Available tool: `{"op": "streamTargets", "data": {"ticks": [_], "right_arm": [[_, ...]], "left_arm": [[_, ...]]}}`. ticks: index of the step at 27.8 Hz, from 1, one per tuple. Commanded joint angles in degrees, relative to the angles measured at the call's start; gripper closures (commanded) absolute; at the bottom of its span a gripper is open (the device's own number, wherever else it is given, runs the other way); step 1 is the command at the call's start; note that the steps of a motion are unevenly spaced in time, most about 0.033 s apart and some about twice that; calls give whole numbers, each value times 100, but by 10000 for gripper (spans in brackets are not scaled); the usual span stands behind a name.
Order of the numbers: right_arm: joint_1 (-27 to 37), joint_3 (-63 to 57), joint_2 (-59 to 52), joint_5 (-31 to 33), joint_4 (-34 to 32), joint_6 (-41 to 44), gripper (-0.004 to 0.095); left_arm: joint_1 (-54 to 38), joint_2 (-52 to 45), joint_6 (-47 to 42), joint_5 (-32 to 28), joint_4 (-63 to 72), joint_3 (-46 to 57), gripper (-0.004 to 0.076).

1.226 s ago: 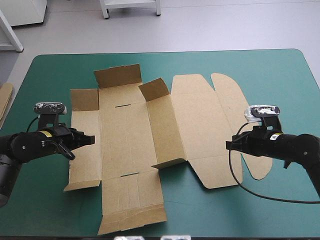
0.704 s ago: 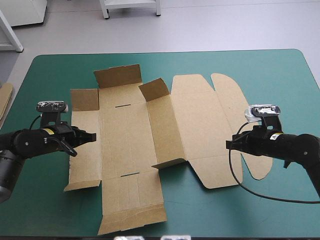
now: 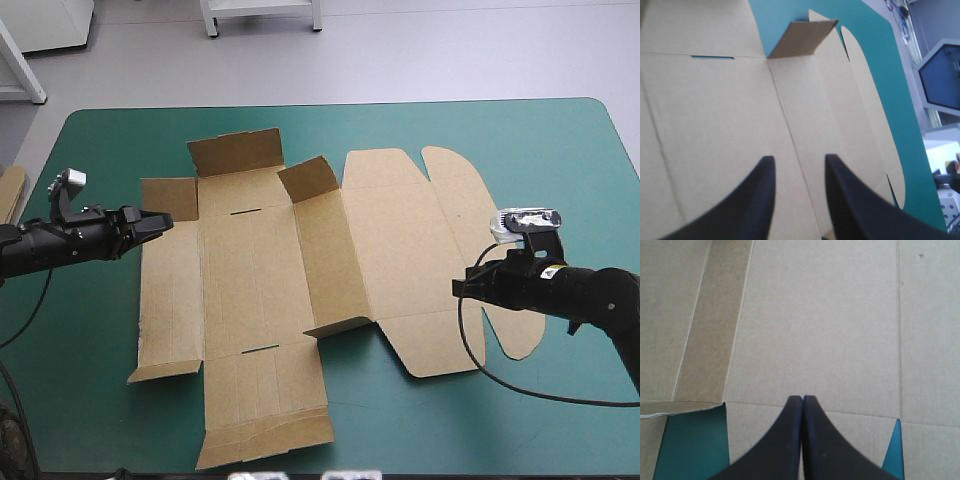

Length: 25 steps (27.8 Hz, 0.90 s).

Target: Fold the box

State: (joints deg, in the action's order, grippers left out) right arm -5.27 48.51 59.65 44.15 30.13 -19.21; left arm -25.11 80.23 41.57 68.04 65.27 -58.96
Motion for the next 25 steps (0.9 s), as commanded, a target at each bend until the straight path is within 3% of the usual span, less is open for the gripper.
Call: {"op": "streamTargets", "data": {"ticks": [1,3,9,22,25], "right_arm": [[0,185,-48,-260,130,-84,927],[0,185,-48,-275,130,-84,927],[0,185,-48,-369,141,-84,927],[0,185,-48,-384,153,-84,927],[0,185,-48,-384,153,-84,927]], "left_arm": [[-176,-139,91,343,-370,-197,167],[-165,-139,65,178,-834,-197,127],[-165,-11,117,12,-1646,-197,136],[-408,897,489,86,-1298,-197,136],[-737,1073,743,354,-790,-197,136]]}}
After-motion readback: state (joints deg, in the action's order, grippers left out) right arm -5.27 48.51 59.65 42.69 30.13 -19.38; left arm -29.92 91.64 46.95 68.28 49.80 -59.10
